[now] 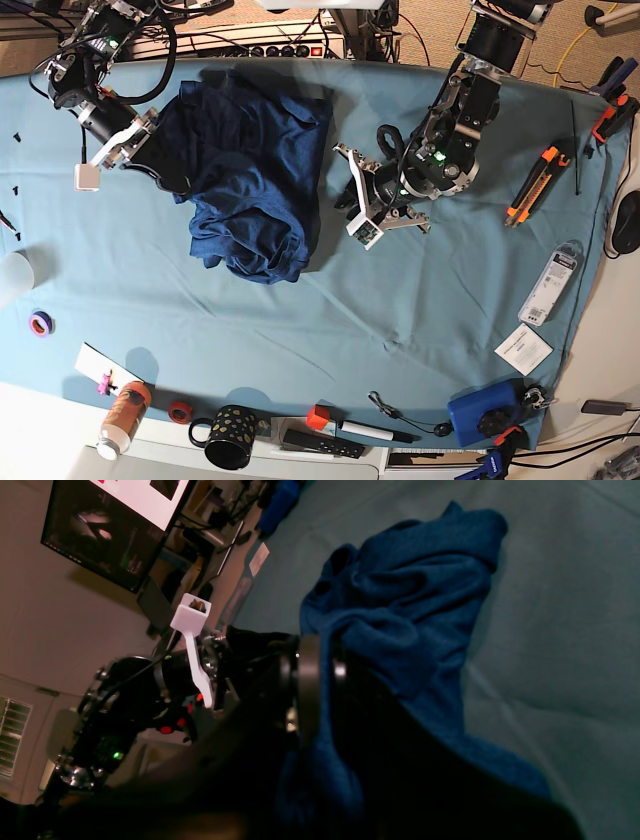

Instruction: Layout the t-shirt on the table in an organized manner, then fold the t-shirt properly

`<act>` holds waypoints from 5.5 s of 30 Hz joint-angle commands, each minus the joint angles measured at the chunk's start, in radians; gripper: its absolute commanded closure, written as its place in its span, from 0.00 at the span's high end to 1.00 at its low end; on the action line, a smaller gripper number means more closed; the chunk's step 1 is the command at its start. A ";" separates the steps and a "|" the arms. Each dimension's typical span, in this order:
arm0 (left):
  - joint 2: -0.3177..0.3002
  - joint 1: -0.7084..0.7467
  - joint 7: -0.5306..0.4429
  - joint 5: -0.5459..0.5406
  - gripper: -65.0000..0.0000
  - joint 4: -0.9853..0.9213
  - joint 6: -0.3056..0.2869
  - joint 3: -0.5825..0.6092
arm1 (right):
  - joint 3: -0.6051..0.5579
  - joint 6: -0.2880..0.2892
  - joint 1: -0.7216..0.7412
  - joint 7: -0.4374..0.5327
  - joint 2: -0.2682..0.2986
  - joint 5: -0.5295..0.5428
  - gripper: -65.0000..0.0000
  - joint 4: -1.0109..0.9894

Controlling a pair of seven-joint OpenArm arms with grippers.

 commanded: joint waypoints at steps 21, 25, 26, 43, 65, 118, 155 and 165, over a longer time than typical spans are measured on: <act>-0.002 -0.008 0.001 0.091 0.22 0.008 0.087 -0.003 | -0.520 0.002 0.008 0.017 0.011 0.006 0.00 0.015; -0.002 -0.008 0.001 0.092 0.22 0.008 0.087 -0.003 | -0.525 0.002 0.006 0.017 0.017 -0.040 0.06 0.015; -0.002 -0.008 0.000 0.092 0.22 0.008 0.087 -0.003 | -0.525 0.002 0.003 0.017 0.023 -0.037 0.13 0.015; -0.002 -0.021 0.001 0.091 0.22 0.008 0.087 -0.003 | -0.521 0.002 0.084 0.017 0.027 0.035 0.25 0.023; -0.002 -0.021 0.001 0.087 0.22 0.008 0.087 -0.003 | -0.072 0.002 0.130 0.017 -0.061 -0.298 0.00 0.023; -0.034 -0.073 0.001 0.141 0.14 0.008 0.175 -0.004 | -0.816 -0.259 0.127 0.113 -0.061 -1.019 0.00 0.231; -0.056 -0.122 -0.036 0.038 0.00 0.010 0.210 -0.041 | -0.535 -0.173 0.014 0.239 -0.061 -0.905 0.00 0.459; 0.075 -0.204 0.114 -0.427 0.00 0.010 -0.109 -0.119 | -0.380 -0.237 0.011 0.163 -0.061 -0.969 0.00 0.458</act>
